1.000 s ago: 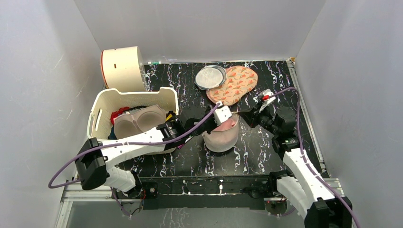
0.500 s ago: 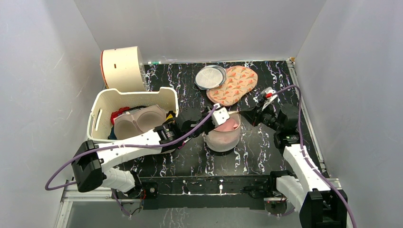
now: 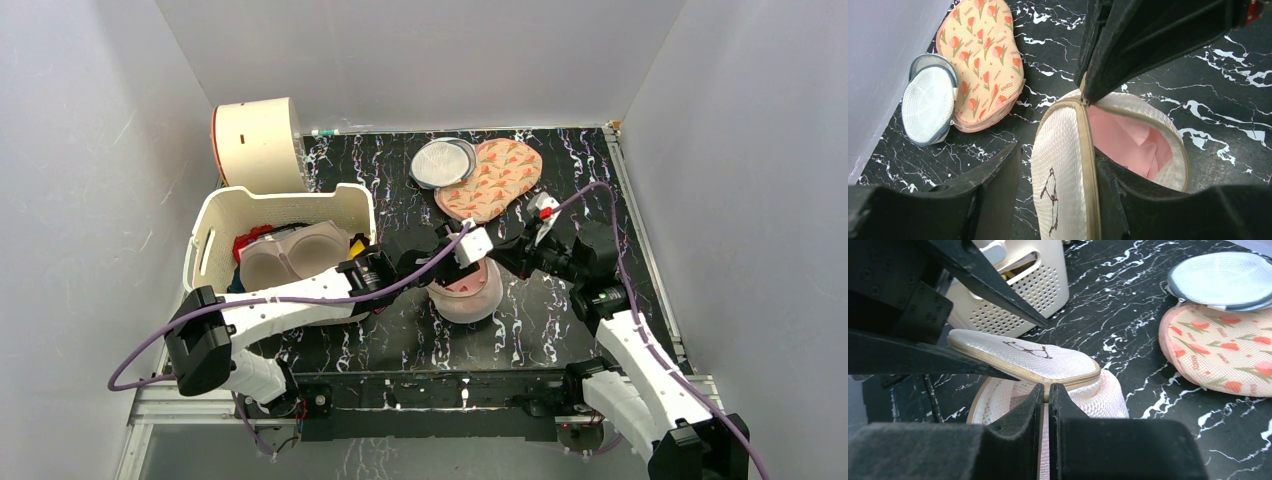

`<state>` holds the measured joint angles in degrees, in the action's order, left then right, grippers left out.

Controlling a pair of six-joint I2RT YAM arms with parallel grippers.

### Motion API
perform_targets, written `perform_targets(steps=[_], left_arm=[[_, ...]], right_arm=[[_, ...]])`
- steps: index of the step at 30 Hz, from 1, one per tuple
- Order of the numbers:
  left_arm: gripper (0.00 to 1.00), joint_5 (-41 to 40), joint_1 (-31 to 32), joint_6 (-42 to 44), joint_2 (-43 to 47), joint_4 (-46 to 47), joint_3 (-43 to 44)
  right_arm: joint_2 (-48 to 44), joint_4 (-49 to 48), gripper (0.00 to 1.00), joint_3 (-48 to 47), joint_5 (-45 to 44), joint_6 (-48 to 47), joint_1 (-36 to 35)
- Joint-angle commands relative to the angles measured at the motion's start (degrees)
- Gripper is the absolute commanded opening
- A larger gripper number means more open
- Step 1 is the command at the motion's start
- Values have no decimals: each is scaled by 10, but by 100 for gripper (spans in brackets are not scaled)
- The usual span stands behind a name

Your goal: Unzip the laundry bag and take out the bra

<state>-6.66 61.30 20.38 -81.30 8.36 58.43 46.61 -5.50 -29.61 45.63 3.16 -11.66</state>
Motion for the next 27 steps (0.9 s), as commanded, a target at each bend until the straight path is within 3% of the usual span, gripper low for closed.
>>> perform_targets(steps=[1, 7, 13, 22, 27], left_arm=[[46, -2, 7, -2, 6, 0, 16], [22, -2, 15, 10, 26, 16, 2], [0, -22, 22, 23, 59, 44, -18], [0, -37, 29, 34, 83, 54, -26], [0, -38, 30, 37, 86, 54, -26]], right_arm=[[-9, -11, 0, -41, -3, 2, -32], [11, 28, 0, -68, -27, -47, -47], [6, 4, 0, -64, -75, -51, -47], [8, -47, 0, -20, -176, -8, -3], [30, -97, 0, 5, -145, 29, 60]])
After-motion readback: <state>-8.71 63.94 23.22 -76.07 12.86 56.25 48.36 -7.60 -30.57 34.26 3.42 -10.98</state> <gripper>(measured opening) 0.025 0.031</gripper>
